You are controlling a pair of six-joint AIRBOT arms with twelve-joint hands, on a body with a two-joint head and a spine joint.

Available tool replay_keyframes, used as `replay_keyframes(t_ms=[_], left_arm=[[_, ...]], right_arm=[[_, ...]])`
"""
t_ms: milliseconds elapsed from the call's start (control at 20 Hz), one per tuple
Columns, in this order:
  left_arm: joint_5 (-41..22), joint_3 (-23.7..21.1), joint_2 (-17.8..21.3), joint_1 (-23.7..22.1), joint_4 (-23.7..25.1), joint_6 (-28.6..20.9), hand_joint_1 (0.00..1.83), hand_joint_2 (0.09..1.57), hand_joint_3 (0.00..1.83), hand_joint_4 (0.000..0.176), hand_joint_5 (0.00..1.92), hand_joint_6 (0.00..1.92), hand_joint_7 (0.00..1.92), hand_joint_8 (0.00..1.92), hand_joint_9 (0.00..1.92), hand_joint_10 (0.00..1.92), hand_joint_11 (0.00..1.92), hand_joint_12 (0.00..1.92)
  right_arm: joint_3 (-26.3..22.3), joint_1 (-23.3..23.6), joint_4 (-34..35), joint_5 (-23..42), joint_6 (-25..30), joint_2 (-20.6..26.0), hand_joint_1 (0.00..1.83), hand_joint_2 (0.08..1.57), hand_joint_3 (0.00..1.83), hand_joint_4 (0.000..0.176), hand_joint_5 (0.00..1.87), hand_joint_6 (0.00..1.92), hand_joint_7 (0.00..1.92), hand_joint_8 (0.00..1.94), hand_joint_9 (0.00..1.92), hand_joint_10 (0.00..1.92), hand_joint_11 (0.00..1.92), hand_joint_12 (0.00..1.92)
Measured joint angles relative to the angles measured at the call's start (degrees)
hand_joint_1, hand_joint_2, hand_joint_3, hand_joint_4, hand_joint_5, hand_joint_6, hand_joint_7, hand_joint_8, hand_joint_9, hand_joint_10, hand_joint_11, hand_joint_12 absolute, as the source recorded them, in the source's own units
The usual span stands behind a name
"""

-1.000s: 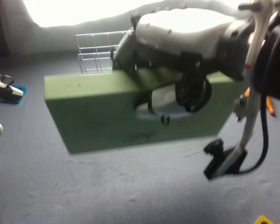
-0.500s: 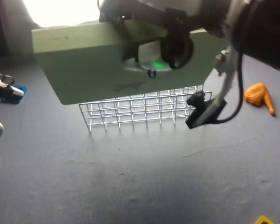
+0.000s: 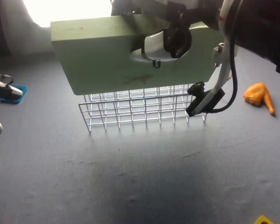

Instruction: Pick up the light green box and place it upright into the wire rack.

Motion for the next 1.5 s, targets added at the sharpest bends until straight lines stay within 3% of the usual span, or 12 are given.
replay_keyframes(t_ms=[250, 300, 650, 1050, 1100, 1350, 1400, 1450, 1500], left_arm=[[-0.1, 0.0, 0.0, 0.0, 0.1, 0.0, 0.0, 1.25, 0.0, 0.029, 0.1, 0.0, 0.17, 0.0, 0.18, 0.0, 0.0, 0.6], [0.0, 0.0, 0.0, 0.0, 0.0, 0.0, 0.04, 1.24, 0.0, 0.033, 0.09, 0.0, 0.17, 0.0, 0.19, 0.0, 0.0, 0.6], [0.0, -0.1, 0.0, 0.0, 0.0, 0.0, 0.05, 1.24, 0.0, 0.033, 0.09, 0.0, 0.18, 0.0, 0.19, 0.0, 0.0, 0.61], [0.0, -0.1, 0.0, 0.0, 0.0, 0.0, 0.06, 1.23, 0.0, 0.031, 0.11, 0.01, 0.2, 0.0, 0.2, 0.0, 0.0, 0.68], [0.0, -0.1, 0.0, 0.0, 0.0, 0.0, 0.01, 1.24, 0.0, 0.033, 0.08, 0.0, 0.15, 0.0, 0.15, 0.0, 0.0, 0.54], [0.0, 0.0, 0.0, 0.0, -0.1, 0.0, 0.01, 1.24, 0.0, 0.034, 0.07, 0.0, 0.14, 0.0, 0.14, 0.0, 0.0, 0.5], [-0.1, 0.0, 0.0, 0.0, 0.0, 0.0, 0.04, 1.23, 0.0, 0.025, 0.16, 0.02, 0.22, 0.01, 0.18, 0.01, 0.0, 0.58], [0.0, 0.0, 0.0, 0.0, 0.0, 0.0, 0.07, 1.22, 0.0, 0.022, 0.19, 0.02, 0.24, 0.01, 0.2, 0.01, 0.0, 0.62], [0.0, 0.0, 0.0, 0.0, 0.0, 0.0, 0.11, 1.25, 0.0, 0.016, 0.23, 0.02, 0.21, 0.0, 0.21, 0.01, 0.0, 0.58]], right_arm=[[3.4, -1.2, -0.1, -1.1, 1.9, -2.1, 1.24, 1.15, 0.0, 0.0, 0.98, 0.84, 0.89, 1.37, 0.74, 1.46, 0.5, 1.71], [4.2, -1.3, -0.1, -1.1, 2.7, -2.4, 1.25, 1.14, 0.0, 0.0, 1.01, 0.77, 0.88, 1.4, 0.74, 1.49, 0.52, 1.72], [7.8, -3.5, 0.3, -1.4, 3.2, -5.6, 1.25, 1.14, 0.0, 0.0, 1.01, 0.76, 0.88, 1.41, 0.74, 1.51, 0.52, 1.73], [15.8, -6.8, -0.5, -4.3, 8.7, -9.5, 1.25, 1.14, 0.0, 0.0, 1.03, 0.75, 0.85, 1.42, 0.71, 1.52, 0.52, 1.73], [16.8, -7.4, -0.5, -4.9, 9.1, -10.1, 1.25, 1.14, 0.0, 0.0, 0.99, 0.8, 0.89, 1.4, 0.74, 1.51, 0.53, 1.72], [17.8, -7.7, -0.8, -5.4, 9.6, -11.3, 1.25, 1.15, 0.0, 0.0, 0.97, 0.82, 0.89, 1.4, 0.74, 1.52, 0.53, 1.72], [18.0, -8.0, -1.1, -5.5, 9.6, -11.5, 1.24, 1.13, 0.0, 0.0, 1.02, 0.81, 0.91, 1.29, 0.74, 1.39, 0.49, 1.72], [18.2, -8.3, -1.1, -5.6, 9.6, -11.6, 1.23, 1.14, 0.0, 0.0, 1.02, 0.81, 0.89, 1.31, 0.73, 1.37, 0.52, 1.71], [18.3, -8.5, -1.2, -5.8, 9.6, -11.7, 1.34, 1.15, 0.0, 0.0, 0.95, 0.89, 0.89, 1.2, 0.75, 1.47, 0.51, 1.71]])
